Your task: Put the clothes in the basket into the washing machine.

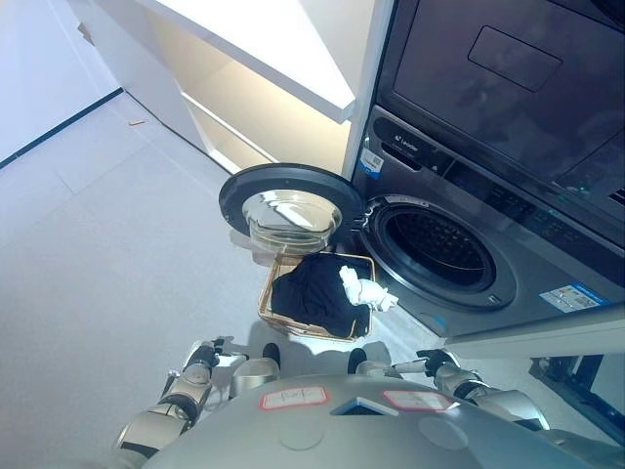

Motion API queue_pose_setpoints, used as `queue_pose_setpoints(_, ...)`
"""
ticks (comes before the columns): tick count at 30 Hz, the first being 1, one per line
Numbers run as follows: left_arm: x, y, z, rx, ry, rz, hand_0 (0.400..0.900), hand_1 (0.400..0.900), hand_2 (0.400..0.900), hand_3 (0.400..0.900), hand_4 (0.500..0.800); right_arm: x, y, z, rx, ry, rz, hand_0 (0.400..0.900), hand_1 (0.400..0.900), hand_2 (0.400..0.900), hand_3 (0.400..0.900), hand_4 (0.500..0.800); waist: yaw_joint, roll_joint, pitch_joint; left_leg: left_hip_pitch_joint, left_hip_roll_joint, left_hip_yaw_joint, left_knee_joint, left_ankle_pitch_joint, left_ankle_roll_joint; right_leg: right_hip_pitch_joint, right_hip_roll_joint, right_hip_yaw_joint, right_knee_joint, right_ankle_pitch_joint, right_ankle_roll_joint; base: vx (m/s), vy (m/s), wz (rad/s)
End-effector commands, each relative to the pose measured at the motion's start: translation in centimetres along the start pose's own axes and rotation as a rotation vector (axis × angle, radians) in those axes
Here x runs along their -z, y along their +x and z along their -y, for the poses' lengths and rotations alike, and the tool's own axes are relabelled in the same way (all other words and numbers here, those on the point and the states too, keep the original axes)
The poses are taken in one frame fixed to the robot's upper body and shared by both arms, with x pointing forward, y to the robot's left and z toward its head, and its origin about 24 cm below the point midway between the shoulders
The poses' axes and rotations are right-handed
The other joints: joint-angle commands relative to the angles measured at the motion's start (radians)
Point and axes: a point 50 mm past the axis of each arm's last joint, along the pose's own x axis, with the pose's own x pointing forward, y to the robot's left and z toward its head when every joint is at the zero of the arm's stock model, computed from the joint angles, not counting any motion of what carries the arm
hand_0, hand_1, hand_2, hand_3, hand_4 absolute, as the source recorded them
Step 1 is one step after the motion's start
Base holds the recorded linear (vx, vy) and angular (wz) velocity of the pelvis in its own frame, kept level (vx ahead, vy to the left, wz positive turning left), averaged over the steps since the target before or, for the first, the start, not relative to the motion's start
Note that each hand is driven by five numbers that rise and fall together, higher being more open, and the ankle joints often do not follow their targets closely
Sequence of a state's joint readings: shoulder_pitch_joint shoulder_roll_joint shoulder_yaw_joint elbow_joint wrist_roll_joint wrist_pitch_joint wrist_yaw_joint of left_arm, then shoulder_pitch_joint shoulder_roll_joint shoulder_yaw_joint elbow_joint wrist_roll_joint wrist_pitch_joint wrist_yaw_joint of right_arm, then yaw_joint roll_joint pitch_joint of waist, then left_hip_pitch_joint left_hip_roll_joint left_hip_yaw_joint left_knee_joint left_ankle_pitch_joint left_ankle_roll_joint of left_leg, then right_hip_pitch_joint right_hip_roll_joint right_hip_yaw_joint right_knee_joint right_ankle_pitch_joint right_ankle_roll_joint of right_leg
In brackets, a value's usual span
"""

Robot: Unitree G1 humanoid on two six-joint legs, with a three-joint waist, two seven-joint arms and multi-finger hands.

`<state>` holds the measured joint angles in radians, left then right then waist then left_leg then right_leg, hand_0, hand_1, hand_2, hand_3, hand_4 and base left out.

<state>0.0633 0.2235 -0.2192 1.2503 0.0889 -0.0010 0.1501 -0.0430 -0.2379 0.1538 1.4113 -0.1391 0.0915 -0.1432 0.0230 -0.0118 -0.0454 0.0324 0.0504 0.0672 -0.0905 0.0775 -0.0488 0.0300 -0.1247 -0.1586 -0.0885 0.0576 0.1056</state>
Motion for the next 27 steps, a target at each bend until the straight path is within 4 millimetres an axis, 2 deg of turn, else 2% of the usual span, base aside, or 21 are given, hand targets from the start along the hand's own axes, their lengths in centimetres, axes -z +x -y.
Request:
queue_pose_setpoints(1,-1.1,0.3,-0.7,-0.028,-0.05,-0.002,0.9,0.9,0.9,0.9,0.8,-2.4,-0.1,0.3,0.024,0.001,0.044,0.9,0.9,0.9,0.9,0.8,-0.006,-0.019,0.012,-0.011,-0.004,-0.036,0.003,-0.035,-0.014,0.007,-0.015,-0.009,0.039,0.014,0.053,0.0,0.0,0.0)
queue_pose_setpoints(7,-0.9,0.3,-0.8,-0.044,-0.036,-0.011,0.9,0.9,0.9,0.9,0.8,-2.7,-0.1,0.2,0.031,-0.014,0.056,0.9,0.9,0.9,0.9,0.8,-0.005,-0.019,0.016,-0.012,-0.006,-0.035,0.003,-0.035,-0.013,0.004,-0.015,-0.008,0.041,0.014,0.052,0.0,0.0,0.0)
queue_pose_setpoints(15,-1.0,0.3,-0.8,-0.044,-0.033,-0.006,0.9,0.9,0.9,0.9,0.8,-4.3,-0.2,0.6,0.06,-0.117,0.13,0.9,0.9,0.9,0.9,0.8,0.0,-0.021,0.025,-0.02,-0.007,-0.04,0.003,-0.032,-0.013,-0.002,-0.017,-0.008,0.039,0.017,0.053,0.0,0.003,0.02)
queue_pose_setpoints(18,-1.1,0.3,-1.0,-0.056,-0.03,0.002,0.9,0.9,0.9,0.9,0.8,-6.1,-0.5,0.9,0.1,-0.245,0.207,0.9,0.9,0.9,0.9,0.8,0.006,-0.023,0.034,-0.026,-0.005,-0.044,0.003,-0.031,-0.014,-0.009,-0.017,-0.008,0.042,0.017,0.052,-0.01,0.0,0.04)
queue_pose_setpoints(20,-1.3,0.4,-1.3,-0.073,-0.023,0.017,0.9,0.9,0.9,0.9,0.8,-8.5,-1.0,1.2,0.155,-0.44,0.328,0.9,0.9,0.9,0.9,0.8,0.014,-0.026,0.05,-0.035,-0.005,-0.047,0.003,-0.027,-0.015,-0.02,-0.016,-0.009,0.047,0.017,0.051,-0.03,-0.009,0.06)
queue_pose_setpoints(24,-1.4,0.3,-2.1,-0.108,-0.025,0.044,0.9,0.9,0.9,0.9,0.8,-11.6,-2.0,1.9,0.219,-0.702,0.502,0.9,0.9,0.9,0.9,0.8,0.023,-0.03,0.085,-0.06,-0.006,-0.054,0.003,-0.017,-0.015,-0.046,-0.014,-0.014,0.063,0.016,0.051,-0.05,-0.004,0.06)
queue_pose_setpoints(27,-3.1,0.5,-3.4,-0.158,-0.041,0.098,0.9,0.9,0.9,0.9,0.8,-15.0,-3.3,3.0,0.308,-0.823,0.616,0.9,0.9,0.9,0.9,0.8,0.036,-0.033,0.145,-0.121,-0.002,-0.066,0.006,0.005,-0.016,-0.124,-0.014,-0.022,0.113,0.012,0.049,-0.19,-0.013,0.1)
